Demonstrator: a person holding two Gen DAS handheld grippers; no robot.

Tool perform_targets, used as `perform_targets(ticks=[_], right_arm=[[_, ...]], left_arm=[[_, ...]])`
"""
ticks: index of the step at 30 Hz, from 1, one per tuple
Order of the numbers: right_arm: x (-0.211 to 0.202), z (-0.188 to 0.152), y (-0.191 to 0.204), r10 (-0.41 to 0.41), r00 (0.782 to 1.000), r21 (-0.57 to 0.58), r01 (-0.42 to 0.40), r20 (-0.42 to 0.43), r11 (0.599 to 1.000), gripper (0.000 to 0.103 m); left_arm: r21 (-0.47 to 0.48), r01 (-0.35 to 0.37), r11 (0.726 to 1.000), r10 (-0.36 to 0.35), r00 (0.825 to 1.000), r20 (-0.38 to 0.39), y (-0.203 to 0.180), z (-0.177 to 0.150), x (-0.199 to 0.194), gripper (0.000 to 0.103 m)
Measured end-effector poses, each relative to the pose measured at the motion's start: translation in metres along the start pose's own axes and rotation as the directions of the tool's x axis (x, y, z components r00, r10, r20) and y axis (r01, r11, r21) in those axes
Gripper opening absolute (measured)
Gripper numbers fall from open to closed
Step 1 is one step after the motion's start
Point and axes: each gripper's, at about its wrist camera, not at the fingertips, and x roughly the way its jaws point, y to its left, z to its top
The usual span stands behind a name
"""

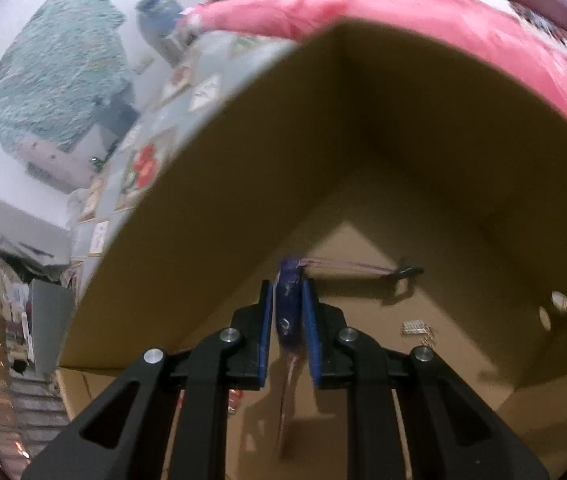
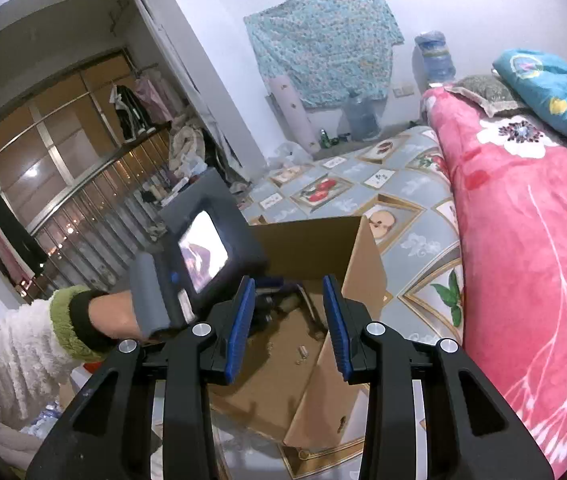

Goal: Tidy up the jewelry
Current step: 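Open the right gripper to release the smartwatch into the box, then lower the left gripper into the box and release the smartwatch strap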

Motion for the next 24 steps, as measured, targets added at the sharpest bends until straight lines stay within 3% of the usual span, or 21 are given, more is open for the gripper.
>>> perform_targets(ticks=[7, 11, 17, 21, 24], right_arm=[[0.002, -0.001, -0.009, 0.025, 1.0, 0.033, -0.025, -0.005, 0.999, 0.036], [0.003, -0.004, -0.012, 0.036, 0.999, 0.043, -0.035, -0.009, 0.998, 0.036], [0.008, -0.005, -0.021, 0.048, 0.999, 0.068, -0.047, -0.019, 0.997, 0.036], [0.008, -0.007, -0.024, 0.052, 0.998, 0.074, -0.051, -0.019, 0.996, 0.036], [0.008, -0.007, -0.024, 0.054, 0.998, 0.077, -0.052, -0.021, 0.996, 0.036]], left_arm=[[0.043, 0.082, 0.996, -0.082, 0.997, -0.008, -0.001, -0.004, -0.008, 0.016], [0.1, 0.044, 0.994, -0.046, 0.999, 0.015, -0.008, -0.001, -0.006, 0.015], [0.094, -0.1, 0.991, 0.092, 0.992, 0.087, -0.006, 0.014, 0.006, 0.012], [0.145, -0.014, 0.989, 0.005, 0.998, 0.059, -0.007, 0.013, 0.007, 0.015], [0.12, 0.037, 0.992, -0.044, 0.998, 0.055, 0.002, 0.011, -0.006, 0.022]])
